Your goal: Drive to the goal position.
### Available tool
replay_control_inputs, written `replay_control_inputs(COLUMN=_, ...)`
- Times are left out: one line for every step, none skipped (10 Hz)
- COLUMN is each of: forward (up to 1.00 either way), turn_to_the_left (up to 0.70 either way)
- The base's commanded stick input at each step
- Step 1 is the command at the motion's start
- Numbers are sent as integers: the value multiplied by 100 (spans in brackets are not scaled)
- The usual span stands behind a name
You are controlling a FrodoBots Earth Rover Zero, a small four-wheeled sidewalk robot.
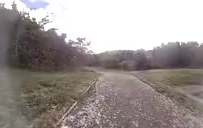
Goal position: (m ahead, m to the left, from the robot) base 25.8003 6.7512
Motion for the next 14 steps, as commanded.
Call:
replay_control_inputs(forward=30, turn_to_the_left=-27)
replay_control_inputs(forward=30, turn_to_the_left=-75)
replay_control_inputs(forward=30, turn_to_the_left=-75)
replay_control_inputs(forward=30, turn_to_the_left=0)
replay_control_inputs(forward=30, turn_to_the_left=0)
replay_control_inputs(forward=30, turn_to_the_left=0)
replay_control_inputs(forward=30, turn_to_the_left=0)
replay_control_inputs(forward=30, turn_to_the_left=0)
replay_control_inputs(forward=30, turn_to_the_left=0)
replay_control_inputs(forward=30, turn_to_the_left=0)
replay_control_inputs(forward=30, turn_to_the_left=0)
replay_control_inputs(forward=30, turn_to_the_left=0)
replay_control_inputs(forward=30, turn_to_the_left=0)
replay_control_inputs(forward=30, turn_to_the_left=0)
